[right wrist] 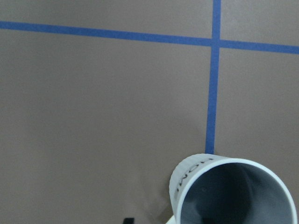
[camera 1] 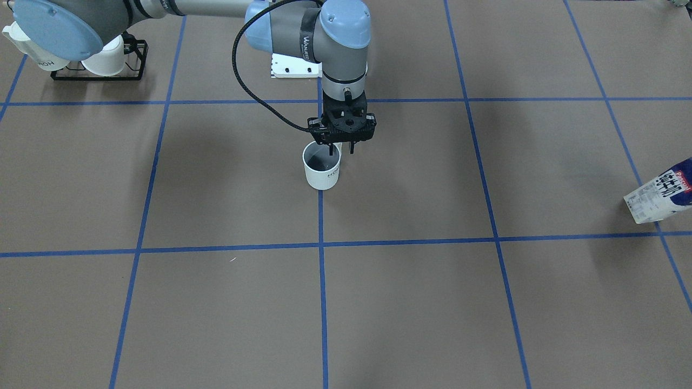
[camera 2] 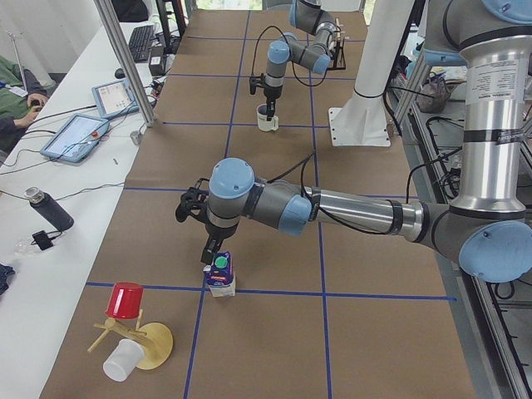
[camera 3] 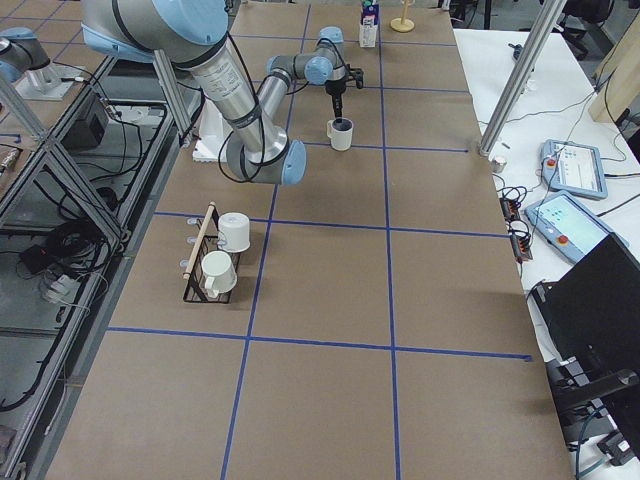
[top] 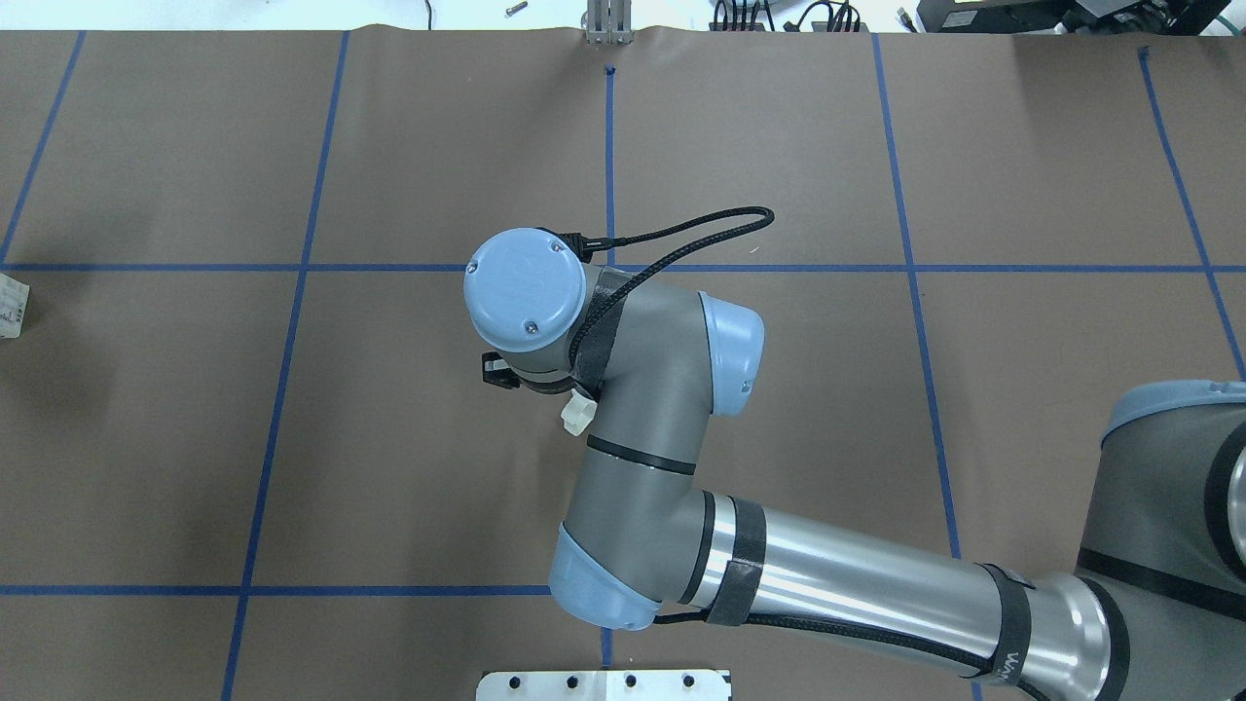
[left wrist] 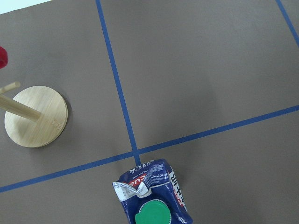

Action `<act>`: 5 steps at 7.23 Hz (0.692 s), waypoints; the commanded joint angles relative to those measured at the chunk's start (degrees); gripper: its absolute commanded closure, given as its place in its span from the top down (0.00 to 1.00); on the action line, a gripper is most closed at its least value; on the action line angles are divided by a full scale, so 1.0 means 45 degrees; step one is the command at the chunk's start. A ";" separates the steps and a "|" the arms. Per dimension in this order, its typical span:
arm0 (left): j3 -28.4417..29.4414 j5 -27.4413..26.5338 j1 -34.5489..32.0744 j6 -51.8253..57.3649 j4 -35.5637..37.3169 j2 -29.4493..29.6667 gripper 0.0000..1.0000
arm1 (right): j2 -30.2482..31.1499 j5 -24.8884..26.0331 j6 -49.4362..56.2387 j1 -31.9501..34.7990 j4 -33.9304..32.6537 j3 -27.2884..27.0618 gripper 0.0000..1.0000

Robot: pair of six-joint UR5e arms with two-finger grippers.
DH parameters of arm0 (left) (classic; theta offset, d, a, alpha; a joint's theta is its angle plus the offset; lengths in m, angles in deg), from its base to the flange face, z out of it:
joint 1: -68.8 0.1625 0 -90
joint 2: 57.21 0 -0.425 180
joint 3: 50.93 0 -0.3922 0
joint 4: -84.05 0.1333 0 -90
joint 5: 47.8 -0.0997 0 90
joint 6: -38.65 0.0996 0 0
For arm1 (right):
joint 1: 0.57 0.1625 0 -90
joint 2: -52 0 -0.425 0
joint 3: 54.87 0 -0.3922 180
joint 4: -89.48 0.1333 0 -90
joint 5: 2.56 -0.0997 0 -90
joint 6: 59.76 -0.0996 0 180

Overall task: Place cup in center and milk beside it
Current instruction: 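Carry the white mug with the right gripper toward the table center, then lower the white mug onto the center and open the right gripper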

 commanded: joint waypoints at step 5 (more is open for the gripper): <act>-0.0303 0.0000 0.0019 -0.0059 -0.0645 -0.0146 0.99 | 0.2660 -0.3577 0.5893 0.5552 0.0049 -0.1773 1.00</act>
